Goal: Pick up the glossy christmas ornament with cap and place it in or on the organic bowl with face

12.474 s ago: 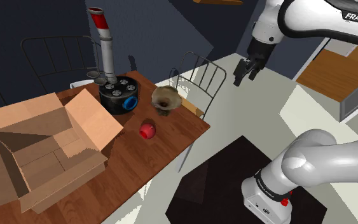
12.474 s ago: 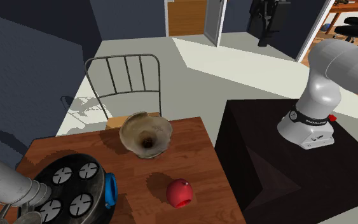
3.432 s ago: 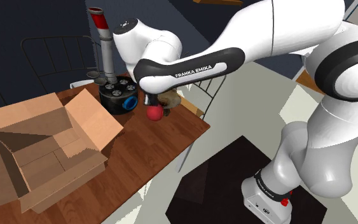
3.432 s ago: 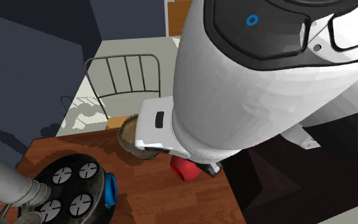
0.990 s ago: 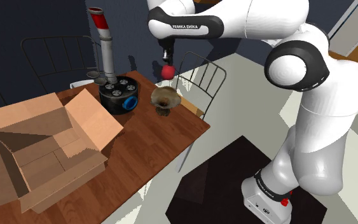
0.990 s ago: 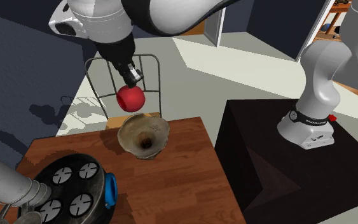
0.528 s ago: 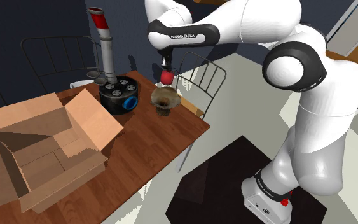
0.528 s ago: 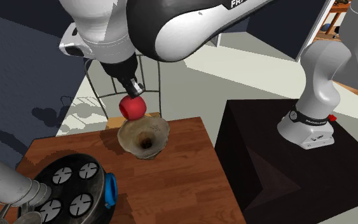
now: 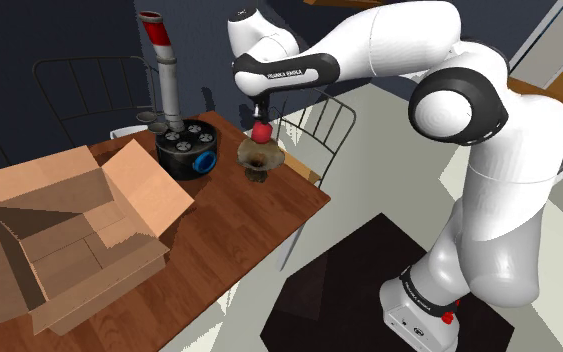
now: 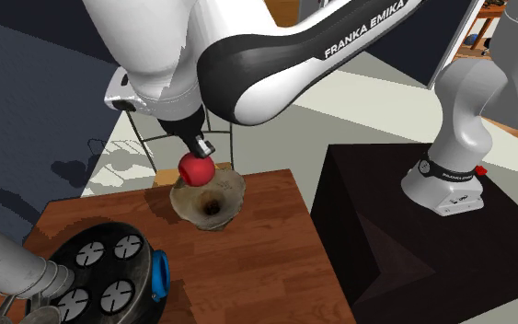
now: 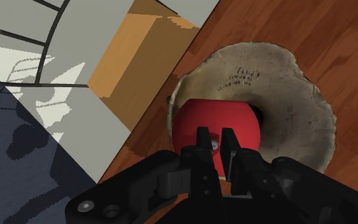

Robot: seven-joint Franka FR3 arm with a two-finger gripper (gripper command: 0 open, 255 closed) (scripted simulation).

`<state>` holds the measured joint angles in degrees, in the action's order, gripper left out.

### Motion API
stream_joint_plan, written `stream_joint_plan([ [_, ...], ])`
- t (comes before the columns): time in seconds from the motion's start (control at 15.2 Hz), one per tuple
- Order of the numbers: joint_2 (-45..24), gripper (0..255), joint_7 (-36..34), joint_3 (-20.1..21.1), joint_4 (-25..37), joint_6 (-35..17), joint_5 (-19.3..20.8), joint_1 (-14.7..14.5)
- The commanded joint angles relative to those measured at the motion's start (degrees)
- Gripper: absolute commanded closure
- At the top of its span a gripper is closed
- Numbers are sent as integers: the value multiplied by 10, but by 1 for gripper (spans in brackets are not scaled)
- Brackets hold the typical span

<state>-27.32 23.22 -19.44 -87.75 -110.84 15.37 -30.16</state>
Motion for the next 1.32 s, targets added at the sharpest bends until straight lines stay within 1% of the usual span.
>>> stream_joint_plan([
  [0.0, -7, 255, -4, 1, -5, -11, -1, 0],
  [0.07, -9, 255, -6, 1, -9, -18, -1, 1],
  [0.59, -9, 255, -6, 1, -9, -18, -1, 1],
  [0.66, -9, 0, -6, 1, -10, -18, -1, 1],
  [0.99, -9, 0, -6, 1, -9, -18, -1, 1],
  [1.25, 3, 0, -3, 4, 41, 48, -2, -12],
])
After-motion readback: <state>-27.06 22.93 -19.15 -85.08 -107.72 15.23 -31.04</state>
